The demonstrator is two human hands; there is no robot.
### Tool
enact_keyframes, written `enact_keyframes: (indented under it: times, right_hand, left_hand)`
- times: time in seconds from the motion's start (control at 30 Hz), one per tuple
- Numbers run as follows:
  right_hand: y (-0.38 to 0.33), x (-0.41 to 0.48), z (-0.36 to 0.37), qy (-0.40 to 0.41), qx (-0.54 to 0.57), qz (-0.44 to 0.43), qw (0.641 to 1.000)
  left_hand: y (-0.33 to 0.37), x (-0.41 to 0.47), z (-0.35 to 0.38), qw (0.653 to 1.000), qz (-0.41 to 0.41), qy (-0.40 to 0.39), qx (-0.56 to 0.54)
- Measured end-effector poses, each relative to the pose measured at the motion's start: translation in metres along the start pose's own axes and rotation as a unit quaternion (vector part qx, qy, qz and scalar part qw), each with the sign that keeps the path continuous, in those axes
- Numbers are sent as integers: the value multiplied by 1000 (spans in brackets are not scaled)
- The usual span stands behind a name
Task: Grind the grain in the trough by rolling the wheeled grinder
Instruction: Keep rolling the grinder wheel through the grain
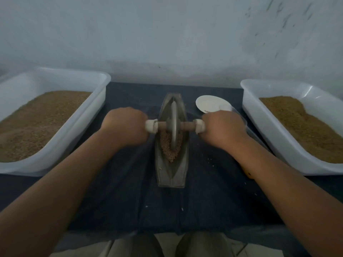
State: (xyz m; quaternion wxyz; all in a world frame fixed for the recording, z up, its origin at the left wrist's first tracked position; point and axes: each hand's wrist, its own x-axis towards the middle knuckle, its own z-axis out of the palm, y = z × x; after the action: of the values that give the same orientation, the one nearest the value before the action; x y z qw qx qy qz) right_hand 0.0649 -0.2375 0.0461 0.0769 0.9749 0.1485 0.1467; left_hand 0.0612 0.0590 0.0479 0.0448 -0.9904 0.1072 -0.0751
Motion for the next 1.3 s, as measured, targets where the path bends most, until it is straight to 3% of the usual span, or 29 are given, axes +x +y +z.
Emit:
enact_keyframes:
  times: [0.13,0.27,0.4,0.73,1.07,1.2,1.3]
  right_hand:
    - [1,-30,1,105,-19,-58,993]
    - [-1,11,8,56,-15,1,998]
    - [-1,44,10,83,-12,64,994]
    - [-1,-41,-2,112,-2,-50,992]
    - [2,44,14,91,-10,71,993]
    - [2,1,4,48,-9,3,999]
    - [5,-36,-4,37,43,-31,998]
  left_hand:
    - [-11,-30,16,1000,18,21,-11]
    - [-5,9,11,1000,-7,14,-22]
    - [-1,44,2,999,-44,1,-30]
    - [-7,-40,18,999,2,48,-4]
    - [3,40,-1,998,-43,17,-31]
    - [-3,4,4,1000,-6,1,-27]
    - [-10,-30,12,999,28,43,-17]
